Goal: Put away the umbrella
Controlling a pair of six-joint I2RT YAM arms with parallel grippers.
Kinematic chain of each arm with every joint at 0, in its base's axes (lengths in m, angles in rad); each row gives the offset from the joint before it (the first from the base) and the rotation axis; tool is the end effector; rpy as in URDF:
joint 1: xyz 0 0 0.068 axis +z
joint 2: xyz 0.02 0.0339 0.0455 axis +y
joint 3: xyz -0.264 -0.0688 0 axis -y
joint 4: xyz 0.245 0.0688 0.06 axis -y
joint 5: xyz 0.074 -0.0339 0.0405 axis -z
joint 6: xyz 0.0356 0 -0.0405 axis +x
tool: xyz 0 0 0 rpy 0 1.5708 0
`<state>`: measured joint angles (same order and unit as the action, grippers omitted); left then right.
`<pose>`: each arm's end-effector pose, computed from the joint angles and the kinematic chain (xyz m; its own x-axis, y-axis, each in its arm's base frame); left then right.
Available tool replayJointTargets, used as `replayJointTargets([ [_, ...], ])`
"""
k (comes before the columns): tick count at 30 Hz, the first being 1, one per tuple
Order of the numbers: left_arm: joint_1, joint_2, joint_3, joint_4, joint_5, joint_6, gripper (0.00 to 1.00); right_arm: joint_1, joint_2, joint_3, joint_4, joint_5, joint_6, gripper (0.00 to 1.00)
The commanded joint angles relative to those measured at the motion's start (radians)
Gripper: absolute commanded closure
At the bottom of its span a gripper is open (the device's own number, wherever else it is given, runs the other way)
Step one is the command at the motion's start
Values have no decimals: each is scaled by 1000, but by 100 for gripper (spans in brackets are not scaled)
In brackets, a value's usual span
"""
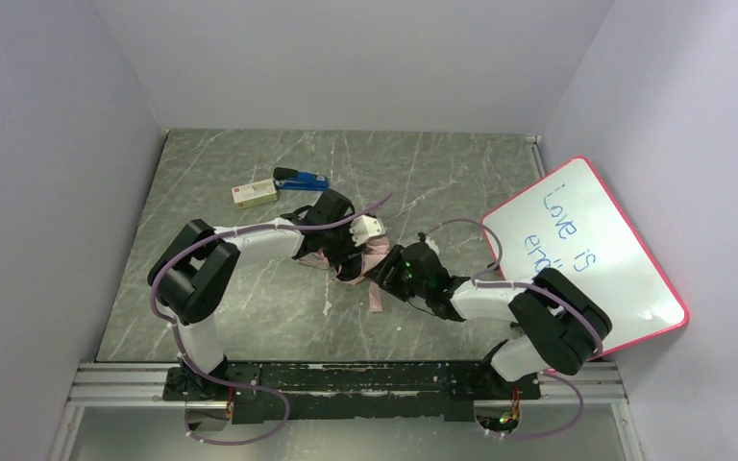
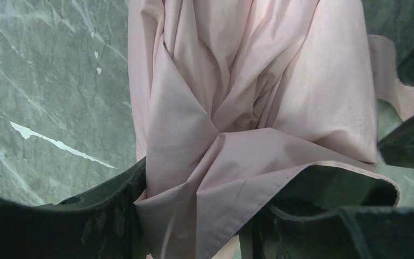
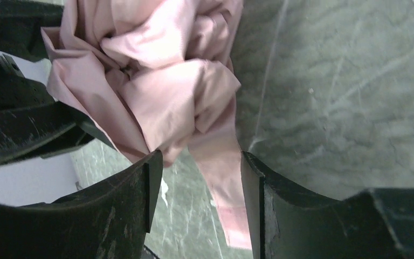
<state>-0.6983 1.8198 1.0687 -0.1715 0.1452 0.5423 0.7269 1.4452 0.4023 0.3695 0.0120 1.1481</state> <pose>0.2809 -0.2425 0.1589 -0.1601 0.8011 -0.5767 0.9173 0.3365 0.2128 0.1855 0.1644 0.1256 -0.7908 0.5171 -0.3275 0.1553 0.6870 0.7098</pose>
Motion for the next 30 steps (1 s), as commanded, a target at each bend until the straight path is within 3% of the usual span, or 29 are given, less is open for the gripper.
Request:
replayJointTargets([
  [1, 6, 86, -32, -99, -121, 28, 95, -1, 101, -2, -212, 113, -76, 40],
  [14, 6, 92, -26, -101, -123, 28, 95, -3, 149, 35, -129, 208, -303, 45],
  [18, 6, 96, -24, -103, -124, 30, 95, -10, 142, 41, -112, 137, -343, 46],
  [24, 6, 99, -26, -100, -124, 27, 95, -9, 148, -6, -64, -41, -286, 47],
  [30, 6, 99, -26, -102, -126, 28, 95, -9, 132, -75, -54, -112, -173, 49],
])
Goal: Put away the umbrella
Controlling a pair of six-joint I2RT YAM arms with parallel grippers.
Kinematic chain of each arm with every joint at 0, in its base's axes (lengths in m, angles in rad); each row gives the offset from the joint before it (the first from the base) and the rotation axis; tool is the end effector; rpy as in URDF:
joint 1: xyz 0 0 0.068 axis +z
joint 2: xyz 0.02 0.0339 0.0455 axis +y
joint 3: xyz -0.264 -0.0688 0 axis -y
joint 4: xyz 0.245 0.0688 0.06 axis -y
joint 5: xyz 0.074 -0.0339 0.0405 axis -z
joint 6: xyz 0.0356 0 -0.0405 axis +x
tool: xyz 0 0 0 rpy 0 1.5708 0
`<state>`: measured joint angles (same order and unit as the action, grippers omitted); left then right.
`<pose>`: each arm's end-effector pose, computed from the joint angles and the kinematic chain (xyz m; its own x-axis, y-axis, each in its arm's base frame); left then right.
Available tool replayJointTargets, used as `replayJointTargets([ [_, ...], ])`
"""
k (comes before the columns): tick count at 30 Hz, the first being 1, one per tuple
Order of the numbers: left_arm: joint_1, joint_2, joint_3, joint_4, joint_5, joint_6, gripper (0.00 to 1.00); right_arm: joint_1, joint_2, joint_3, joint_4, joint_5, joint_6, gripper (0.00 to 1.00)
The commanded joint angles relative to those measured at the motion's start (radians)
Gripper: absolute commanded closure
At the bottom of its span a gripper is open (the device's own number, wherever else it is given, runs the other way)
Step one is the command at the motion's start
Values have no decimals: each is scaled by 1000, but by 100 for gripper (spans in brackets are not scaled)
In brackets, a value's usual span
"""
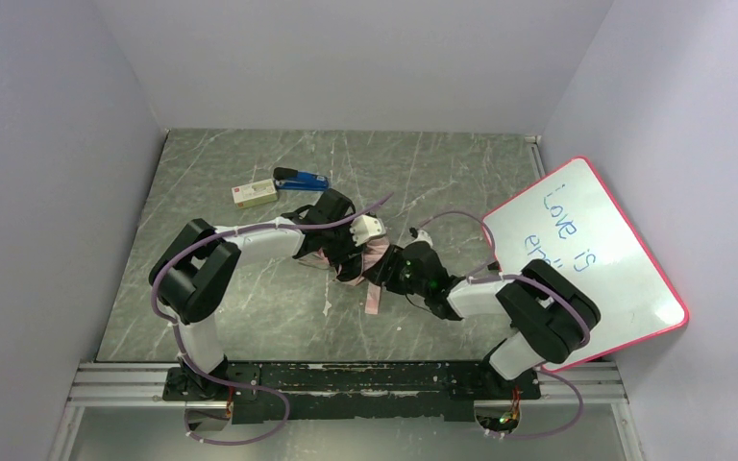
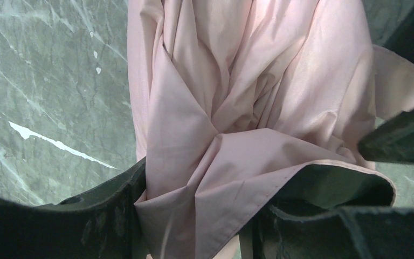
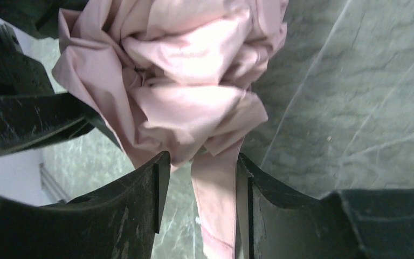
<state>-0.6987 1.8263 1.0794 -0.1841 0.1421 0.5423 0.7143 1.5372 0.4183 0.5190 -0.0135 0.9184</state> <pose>0.2820 -0.2435 0.1589 -0.1641 0.8051 -0.5700 0.9178 0.3363 0.2108 0.1981 0.1724 0.1213 -0.7862 0.3700 -0.4950 -0.0638 0.7481 0.6605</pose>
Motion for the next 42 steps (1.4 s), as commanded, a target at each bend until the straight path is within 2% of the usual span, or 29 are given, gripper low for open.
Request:
replayJointTargets([
  [1, 7, 93, -35, -89, -122, 28, 95, 4, 36, -101, -193, -99, 72, 49],
  [7, 6, 100, -27, -94, -118, 25, 95, 3, 31, -130, -144, -108, 98, 49],
  [10, 5, 101, -26, -95, -119, 25, 95, 3, 48, -128, -129, -91, 107, 53],
  [17, 4, 94, -38, -89, -128, 28, 95, -1, 87, -138, -77, -91, 123, 70],
  [26, 3, 96, -37, -78, -140, 36, 95, 1, 28, -193, -96, -132, 123, 100],
  [42, 3, 120, 8, -4, -222, 37, 95, 10, -172, -227, -278, -297, 66, 100],
])
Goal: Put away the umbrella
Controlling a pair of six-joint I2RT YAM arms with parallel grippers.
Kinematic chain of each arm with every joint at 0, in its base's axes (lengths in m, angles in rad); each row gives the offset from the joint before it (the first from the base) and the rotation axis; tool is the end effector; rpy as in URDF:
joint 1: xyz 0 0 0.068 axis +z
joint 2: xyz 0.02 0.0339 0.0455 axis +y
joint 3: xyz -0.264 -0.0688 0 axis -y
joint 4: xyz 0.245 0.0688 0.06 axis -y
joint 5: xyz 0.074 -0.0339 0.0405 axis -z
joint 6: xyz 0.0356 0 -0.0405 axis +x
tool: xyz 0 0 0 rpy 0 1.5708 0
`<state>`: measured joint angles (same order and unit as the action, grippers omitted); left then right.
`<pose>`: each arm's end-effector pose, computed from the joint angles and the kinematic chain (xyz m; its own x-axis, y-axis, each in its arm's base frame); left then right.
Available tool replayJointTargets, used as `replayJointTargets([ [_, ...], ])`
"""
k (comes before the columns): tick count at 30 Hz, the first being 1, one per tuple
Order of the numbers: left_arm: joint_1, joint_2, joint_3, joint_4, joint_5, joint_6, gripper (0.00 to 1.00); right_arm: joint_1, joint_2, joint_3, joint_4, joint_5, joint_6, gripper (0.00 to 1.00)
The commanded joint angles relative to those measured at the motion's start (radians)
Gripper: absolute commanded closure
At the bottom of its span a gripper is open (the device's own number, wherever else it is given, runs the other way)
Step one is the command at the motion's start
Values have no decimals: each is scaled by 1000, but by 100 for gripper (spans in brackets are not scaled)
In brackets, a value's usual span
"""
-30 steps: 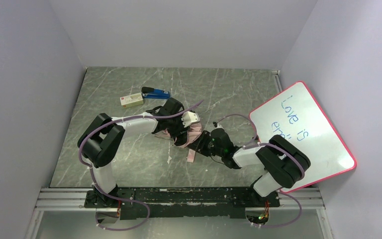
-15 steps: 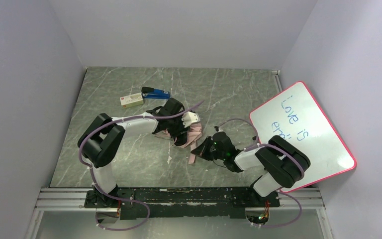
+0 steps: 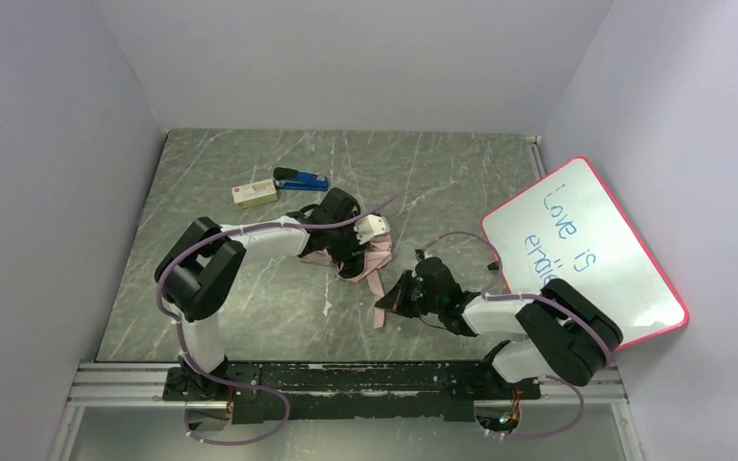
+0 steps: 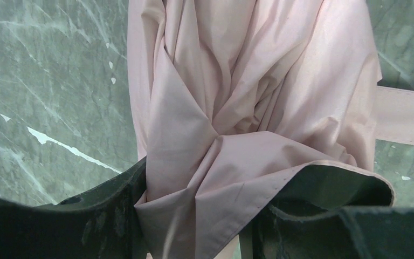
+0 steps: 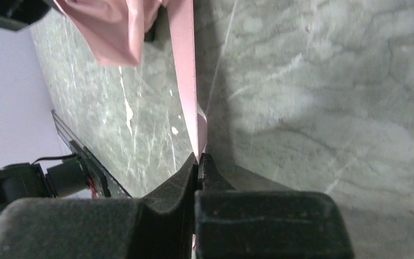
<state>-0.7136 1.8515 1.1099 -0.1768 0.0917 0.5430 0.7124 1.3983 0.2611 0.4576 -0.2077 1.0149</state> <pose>0.2857 -0.2517 0.1589 -0.1558 0.8155 -0.5574 0.9044 0.3446 0.2514 0.1592 0.1472 0.1081 -0.8974 0.3232 -0.3004 0.0024 0.6844 0.7291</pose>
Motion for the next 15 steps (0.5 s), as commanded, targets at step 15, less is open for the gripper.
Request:
replayJointTargets([
  [15, 19, 84, -35, 49, -244, 61, 95, 42, -204, -71, -391, -232, -78, 100],
])
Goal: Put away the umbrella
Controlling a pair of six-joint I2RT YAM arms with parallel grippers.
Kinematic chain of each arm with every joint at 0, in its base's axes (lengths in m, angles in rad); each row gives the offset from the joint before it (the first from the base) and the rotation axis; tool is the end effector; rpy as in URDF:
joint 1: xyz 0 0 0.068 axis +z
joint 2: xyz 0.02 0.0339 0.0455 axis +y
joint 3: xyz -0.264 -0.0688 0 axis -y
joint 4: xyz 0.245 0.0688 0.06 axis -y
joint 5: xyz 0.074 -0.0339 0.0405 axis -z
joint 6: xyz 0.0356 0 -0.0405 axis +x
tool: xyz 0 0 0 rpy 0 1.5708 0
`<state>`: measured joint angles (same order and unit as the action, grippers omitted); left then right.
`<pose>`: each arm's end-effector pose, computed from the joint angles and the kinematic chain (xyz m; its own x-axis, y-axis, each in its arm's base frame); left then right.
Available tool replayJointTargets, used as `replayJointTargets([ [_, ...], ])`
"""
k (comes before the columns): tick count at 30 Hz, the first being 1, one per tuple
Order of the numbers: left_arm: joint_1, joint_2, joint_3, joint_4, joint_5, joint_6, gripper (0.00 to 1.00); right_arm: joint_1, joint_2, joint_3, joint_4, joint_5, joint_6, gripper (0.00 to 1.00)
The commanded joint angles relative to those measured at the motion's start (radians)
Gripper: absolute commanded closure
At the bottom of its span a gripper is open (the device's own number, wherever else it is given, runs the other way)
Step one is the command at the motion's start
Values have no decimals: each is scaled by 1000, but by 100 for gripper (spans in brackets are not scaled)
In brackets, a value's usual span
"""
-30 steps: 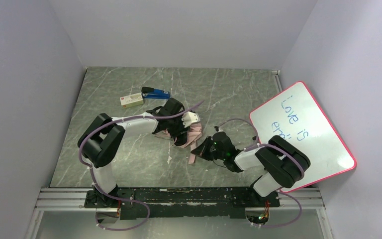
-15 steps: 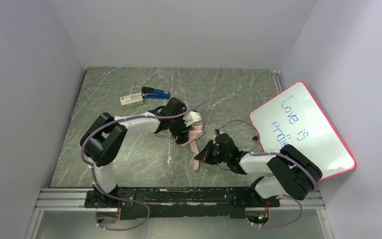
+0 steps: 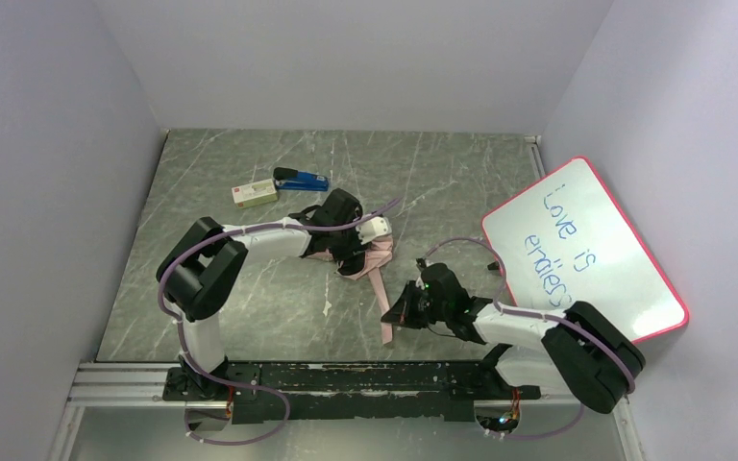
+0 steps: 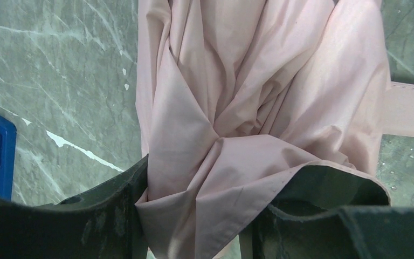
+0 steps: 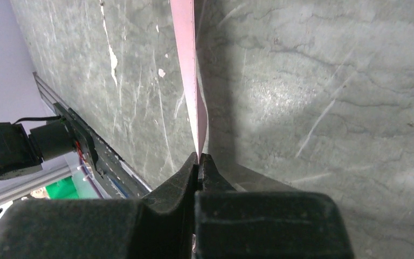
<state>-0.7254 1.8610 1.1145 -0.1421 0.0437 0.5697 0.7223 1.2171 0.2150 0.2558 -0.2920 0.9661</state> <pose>0.2872 -0.2567 0.1591 -0.1204 0.8270 -0.5492 0.8887 0.3363 0.3115 0.1361 0.1336 0.1136 -0.9409 0.2210 -0.2566 -0.0310 0.6983 0.7151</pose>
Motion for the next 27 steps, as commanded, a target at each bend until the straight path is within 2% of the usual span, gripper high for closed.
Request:
replayJointTargets([
  [1, 30, 72, -42, 19, -199, 33, 95, 34, -25, -24, -194, -146, -29, 100],
  [10, -30, 20, -92, 63, -228, 4, 95, 60, 36, -22, -72, -146, 43, 100],
  [20, -62, 22, -145, 104, -263, 14, 95, 167, 108, -38, 46, -119, 139, 100],
  [27, -77, 1, -191, 134, -286, 41, 95, 169, 116, -56, 0, -45, 153, 100],
])
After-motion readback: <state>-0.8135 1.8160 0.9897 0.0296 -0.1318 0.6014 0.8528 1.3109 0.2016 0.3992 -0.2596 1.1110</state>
